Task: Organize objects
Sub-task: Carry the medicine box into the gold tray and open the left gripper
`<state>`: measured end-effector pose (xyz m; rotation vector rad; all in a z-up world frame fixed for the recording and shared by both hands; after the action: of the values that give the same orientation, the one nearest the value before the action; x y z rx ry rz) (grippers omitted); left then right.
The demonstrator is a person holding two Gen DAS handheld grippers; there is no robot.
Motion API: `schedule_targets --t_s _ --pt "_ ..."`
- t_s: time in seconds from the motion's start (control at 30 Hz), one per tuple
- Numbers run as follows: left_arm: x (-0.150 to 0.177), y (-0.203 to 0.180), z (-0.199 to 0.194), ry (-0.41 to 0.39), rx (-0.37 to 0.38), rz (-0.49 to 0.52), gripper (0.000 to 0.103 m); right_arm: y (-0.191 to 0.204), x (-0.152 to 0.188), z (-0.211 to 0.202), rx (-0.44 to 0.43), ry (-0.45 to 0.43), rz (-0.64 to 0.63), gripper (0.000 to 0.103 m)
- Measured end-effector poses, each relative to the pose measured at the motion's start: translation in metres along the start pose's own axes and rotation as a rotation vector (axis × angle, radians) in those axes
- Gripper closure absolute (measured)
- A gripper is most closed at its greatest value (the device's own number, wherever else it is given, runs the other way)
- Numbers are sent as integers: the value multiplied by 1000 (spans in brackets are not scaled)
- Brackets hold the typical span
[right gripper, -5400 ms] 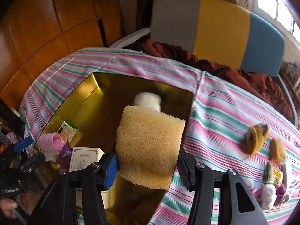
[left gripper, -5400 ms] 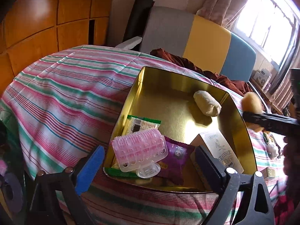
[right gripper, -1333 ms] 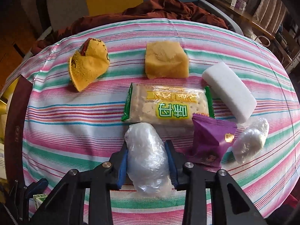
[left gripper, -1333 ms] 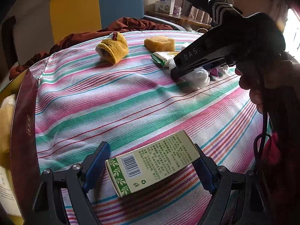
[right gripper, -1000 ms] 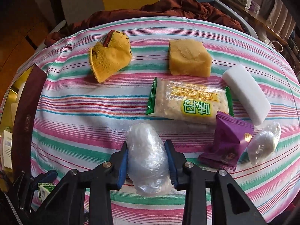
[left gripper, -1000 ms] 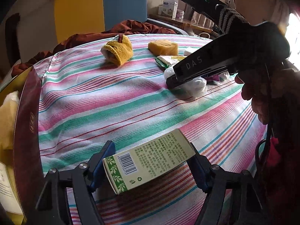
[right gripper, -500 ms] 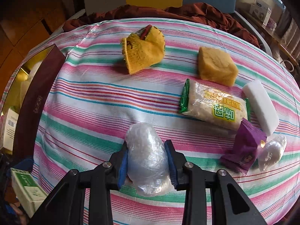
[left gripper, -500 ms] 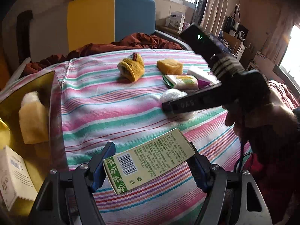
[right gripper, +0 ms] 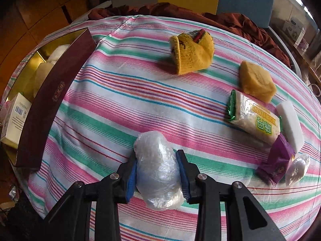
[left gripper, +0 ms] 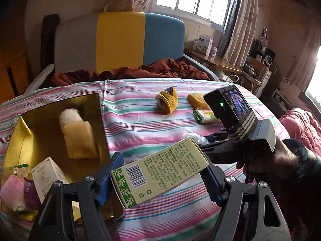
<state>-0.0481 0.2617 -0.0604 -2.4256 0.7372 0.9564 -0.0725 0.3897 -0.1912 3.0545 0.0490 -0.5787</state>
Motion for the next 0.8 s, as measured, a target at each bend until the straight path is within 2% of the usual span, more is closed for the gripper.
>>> schedule_targets --t_s 0.2,0.4,0.63,0.8 --pt "-23 50 -30 -61 -52 -84 27 -1 0 1 24 -5 17 67" --pt "-36 123 -48 -96 -153 -145 27 2 -4 4 43 -13 51 67" --pt "-33 207 -41 -53 -272 -165 27 5 -4 1 62 -29 95 67" --pt "-28 262 -21 -5 -345 -173 27 9 0 -1 66 -35 127 67"
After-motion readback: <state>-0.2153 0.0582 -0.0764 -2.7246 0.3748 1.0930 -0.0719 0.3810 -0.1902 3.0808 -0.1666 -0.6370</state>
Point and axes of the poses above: each gripper's, at about its wrist camera, not at the fingertips, and z roughly the way its jaws point, y to its left, x to its underside, the point moved 10 cm from there along z, roughly the way its jaws point, and after that the axes turned 2 degrees about -z, right-handed, at the moved point
